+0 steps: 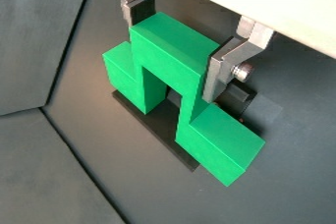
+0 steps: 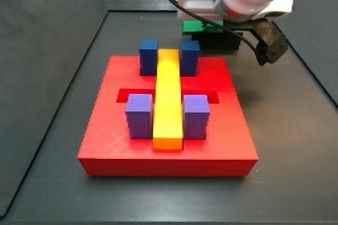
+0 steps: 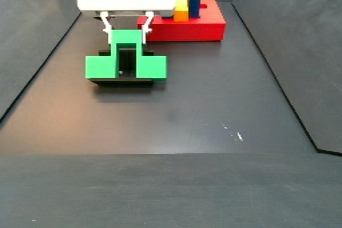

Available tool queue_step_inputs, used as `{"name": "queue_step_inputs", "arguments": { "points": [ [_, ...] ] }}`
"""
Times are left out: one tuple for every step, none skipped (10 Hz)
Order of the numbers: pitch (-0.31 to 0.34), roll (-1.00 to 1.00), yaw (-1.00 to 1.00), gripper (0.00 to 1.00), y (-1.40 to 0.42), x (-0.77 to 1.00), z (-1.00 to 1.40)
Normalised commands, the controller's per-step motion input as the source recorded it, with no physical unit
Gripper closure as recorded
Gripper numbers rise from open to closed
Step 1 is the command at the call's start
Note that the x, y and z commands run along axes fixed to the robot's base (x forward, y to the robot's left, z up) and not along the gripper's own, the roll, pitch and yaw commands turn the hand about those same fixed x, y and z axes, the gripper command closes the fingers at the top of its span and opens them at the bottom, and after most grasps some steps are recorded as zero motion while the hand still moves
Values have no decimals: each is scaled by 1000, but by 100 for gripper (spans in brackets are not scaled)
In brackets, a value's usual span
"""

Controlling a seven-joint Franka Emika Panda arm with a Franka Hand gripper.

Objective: Pick up the green object. Move up. Place the green object on the fixture. Regrasp the green object. Move to above the board. Insert the green object.
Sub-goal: Regrasp the green object.

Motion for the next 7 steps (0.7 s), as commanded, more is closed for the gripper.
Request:
{"name": "queue_step_inputs", "arguments": {
  "points": [
    [0,0,0,100,0,0,0],
    [0,0,0,100,0,0,0],
    [0,0,0,100,0,0,0],
    [0,0,0,100,0,0,0],
    [0,0,0,100,0,0,0],
    [0,0,0,100,0,0,0],
    [0,0,0,100,0,0,0]
  ]
}}
